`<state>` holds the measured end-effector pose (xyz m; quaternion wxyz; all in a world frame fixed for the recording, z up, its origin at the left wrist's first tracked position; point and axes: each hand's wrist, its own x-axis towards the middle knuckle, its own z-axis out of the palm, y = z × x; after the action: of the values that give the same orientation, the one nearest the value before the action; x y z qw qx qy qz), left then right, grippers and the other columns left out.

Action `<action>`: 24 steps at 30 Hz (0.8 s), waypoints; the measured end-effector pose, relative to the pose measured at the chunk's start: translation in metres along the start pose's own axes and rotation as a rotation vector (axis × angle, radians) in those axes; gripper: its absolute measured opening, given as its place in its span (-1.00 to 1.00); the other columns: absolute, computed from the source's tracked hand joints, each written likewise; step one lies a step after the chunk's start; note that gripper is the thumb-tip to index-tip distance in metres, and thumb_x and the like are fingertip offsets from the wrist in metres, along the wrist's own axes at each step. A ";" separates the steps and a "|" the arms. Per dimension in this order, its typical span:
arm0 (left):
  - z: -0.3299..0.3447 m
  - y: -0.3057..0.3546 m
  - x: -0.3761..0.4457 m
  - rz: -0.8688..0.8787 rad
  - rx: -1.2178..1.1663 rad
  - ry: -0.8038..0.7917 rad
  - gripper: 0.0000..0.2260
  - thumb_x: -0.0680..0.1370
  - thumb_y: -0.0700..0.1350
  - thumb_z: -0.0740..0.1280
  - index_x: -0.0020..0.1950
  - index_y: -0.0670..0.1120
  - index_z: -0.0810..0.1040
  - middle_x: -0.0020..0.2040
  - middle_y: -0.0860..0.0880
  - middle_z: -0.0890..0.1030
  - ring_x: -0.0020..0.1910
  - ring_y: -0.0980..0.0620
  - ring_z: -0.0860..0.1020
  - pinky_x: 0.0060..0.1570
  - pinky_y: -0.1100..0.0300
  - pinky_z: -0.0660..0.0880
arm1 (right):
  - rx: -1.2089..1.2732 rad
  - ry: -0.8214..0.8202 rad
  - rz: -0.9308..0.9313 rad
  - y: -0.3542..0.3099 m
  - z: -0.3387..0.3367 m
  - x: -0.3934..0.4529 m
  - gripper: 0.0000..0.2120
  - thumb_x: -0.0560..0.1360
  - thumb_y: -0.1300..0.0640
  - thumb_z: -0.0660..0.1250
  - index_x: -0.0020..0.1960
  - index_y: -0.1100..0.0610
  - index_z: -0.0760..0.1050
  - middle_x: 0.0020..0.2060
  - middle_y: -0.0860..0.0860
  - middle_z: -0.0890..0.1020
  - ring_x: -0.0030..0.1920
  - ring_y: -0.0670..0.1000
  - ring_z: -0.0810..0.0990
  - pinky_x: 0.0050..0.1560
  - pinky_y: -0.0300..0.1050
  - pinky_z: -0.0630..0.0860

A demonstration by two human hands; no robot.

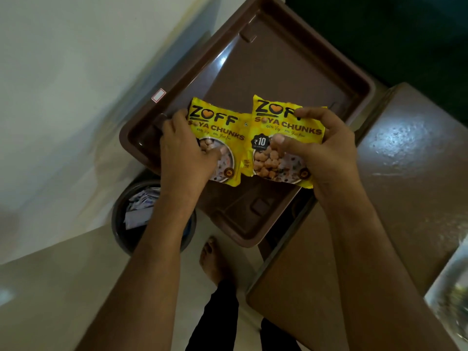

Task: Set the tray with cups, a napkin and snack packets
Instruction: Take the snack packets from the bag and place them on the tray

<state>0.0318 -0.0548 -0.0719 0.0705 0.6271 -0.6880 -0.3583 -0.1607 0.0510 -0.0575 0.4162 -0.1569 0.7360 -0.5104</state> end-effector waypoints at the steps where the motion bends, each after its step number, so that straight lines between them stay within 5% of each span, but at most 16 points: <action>1: 0.001 -0.001 0.002 -0.029 -0.041 -0.001 -0.19 0.37 -0.07 0.67 0.52 -0.12 0.34 0.42 -0.13 0.49 0.42 -0.11 0.48 0.36 -0.01 0.47 | -0.056 0.018 -0.017 0.001 0.002 -0.001 -0.41 0.21 0.19 0.73 0.18 0.00 0.60 0.19 0.08 0.69 0.13 0.09 0.74 0.04 0.17 0.74; 5: 0.001 -0.007 0.007 -0.165 -0.234 -0.034 -0.24 0.24 -0.11 0.74 0.36 -0.10 0.48 0.07 0.12 0.62 0.08 0.07 0.63 0.11 0.09 0.57 | -0.108 0.027 -0.022 0.003 0.006 -0.003 0.00 0.14 0.26 0.74 0.47 -0.09 0.39 0.22 -0.11 0.58 0.12 -0.14 0.69 0.02 -0.07 0.74; 12: -0.005 -0.020 0.002 -0.221 -0.584 -0.083 -0.43 0.22 -0.31 0.70 0.15 -0.03 0.62 -0.09 0.12 0.77 -0.10 0.16 0.75 -0.10 0.13 0.67 | 0.014 0.032 0.023 0.000 0.003 -0.014 0.02 0.19 0.32 0.72 0.51 -0.12 0.36 0.32 -0.08 0.56 0.27 0.01 0.66 0.15 0.17 0.71; 19: -0.035 -0.020 -0.005 -0.182 -0.822 -0.196 -0.48 0.33 -0.13 0.62 0.28 -0.12 0.64 0.10 -0.02 0.78 0.07 -0.01 0.76 0.02 0.08 0.71 | 0.099 0.041 0.003 0.004 -0.001 -0.024 0.06 0.22 0.01 0.73 0.58 -0.20 0.27 0.35 -0.12 0.57 0.29 -0.02 0.67 0.19 0.18 0.69; 24: -0.041 -0.017 -0.013 -0.167 -0.815 -0.216 -0.66 0.50 -0.20 0.55 0.26 -0.13 0.66 0.10 -0.04 0.78 0.10 -0.06 0.76 0.15 -0.07 0.67 | 0.139 0.044 -0.016 0.009 -0.009 -0.028 0.11 0.29 0.16 0.67 0.65 -0.15 0.12 0.40 -0.11 0.55 0.26 -0.04 0.69 0.23 0.23 0.66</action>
<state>0.0711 -0.0587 -0.0469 0.2112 0.5603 -0.4406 -0.6688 -0.1490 0.0789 -0.0514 0.4058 -0.1222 0.7065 -0.5668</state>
